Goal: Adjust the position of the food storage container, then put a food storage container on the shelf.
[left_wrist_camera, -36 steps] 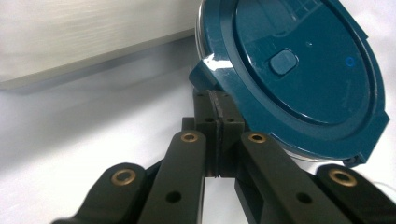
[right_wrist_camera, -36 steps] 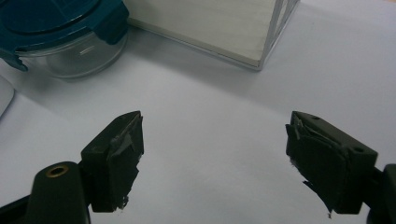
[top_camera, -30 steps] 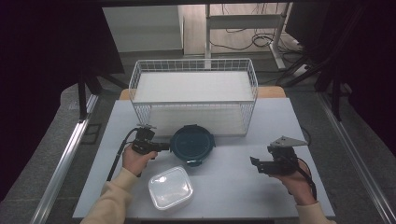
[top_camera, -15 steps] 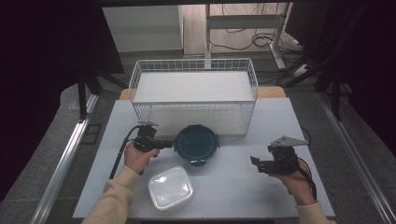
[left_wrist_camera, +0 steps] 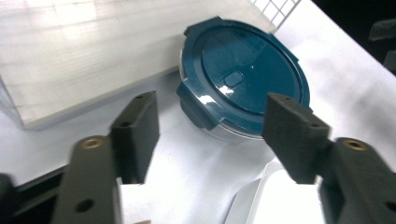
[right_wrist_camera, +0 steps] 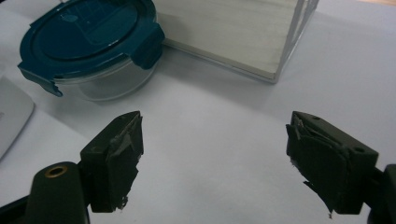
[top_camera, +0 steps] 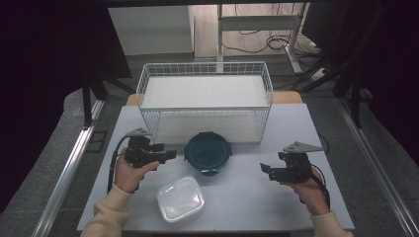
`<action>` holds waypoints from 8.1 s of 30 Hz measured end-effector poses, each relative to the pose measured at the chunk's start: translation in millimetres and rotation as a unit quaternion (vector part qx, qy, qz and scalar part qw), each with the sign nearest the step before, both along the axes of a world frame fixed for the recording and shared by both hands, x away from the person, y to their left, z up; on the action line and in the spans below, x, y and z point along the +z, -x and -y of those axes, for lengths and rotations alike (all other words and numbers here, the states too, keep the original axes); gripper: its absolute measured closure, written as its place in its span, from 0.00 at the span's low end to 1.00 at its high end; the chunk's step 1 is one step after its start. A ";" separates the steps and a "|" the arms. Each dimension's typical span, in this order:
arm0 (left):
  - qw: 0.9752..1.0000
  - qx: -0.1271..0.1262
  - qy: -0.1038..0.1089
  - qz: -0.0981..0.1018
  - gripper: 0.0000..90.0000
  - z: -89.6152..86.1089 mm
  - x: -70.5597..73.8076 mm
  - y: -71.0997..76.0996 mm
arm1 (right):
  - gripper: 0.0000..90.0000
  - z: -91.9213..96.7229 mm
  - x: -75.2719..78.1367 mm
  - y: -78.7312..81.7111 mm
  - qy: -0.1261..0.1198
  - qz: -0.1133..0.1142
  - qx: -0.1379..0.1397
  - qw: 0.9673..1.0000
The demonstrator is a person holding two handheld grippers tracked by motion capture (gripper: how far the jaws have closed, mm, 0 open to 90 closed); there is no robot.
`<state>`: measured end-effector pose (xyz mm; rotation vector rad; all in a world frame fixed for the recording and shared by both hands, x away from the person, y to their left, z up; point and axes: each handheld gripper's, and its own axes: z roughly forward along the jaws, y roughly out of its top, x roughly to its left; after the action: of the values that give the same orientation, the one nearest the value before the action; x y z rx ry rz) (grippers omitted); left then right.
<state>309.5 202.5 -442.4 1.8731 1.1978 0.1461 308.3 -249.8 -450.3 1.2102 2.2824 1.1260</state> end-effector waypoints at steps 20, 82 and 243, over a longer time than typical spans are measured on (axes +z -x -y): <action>1.000 -0.005 0.021 -0.015 0.25 -3.7 -1.0 -1.9 | 0.19 -15.4 -1.1 -7.7 -0.037 -0.022 0.022 0.999; 0.967 -0.053 0.141 -0.207 0.36 31.0 -72.9 -73.3 | 0.20 -114.7 -56.9 -97.4 -0.179 -0.238 0.031 0.954; 0.979 -0.051 0.185 -0.067 0.53 7.2 145.6 -110.1 | 0.46 -105.5 158.9 -127.9 -0.259 -0.088 0.060 0.960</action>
<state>419.6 195.3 -296.8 1.6281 1.1259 -0.2483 436.2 -144.3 -291.4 1.4101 2.2872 1.8093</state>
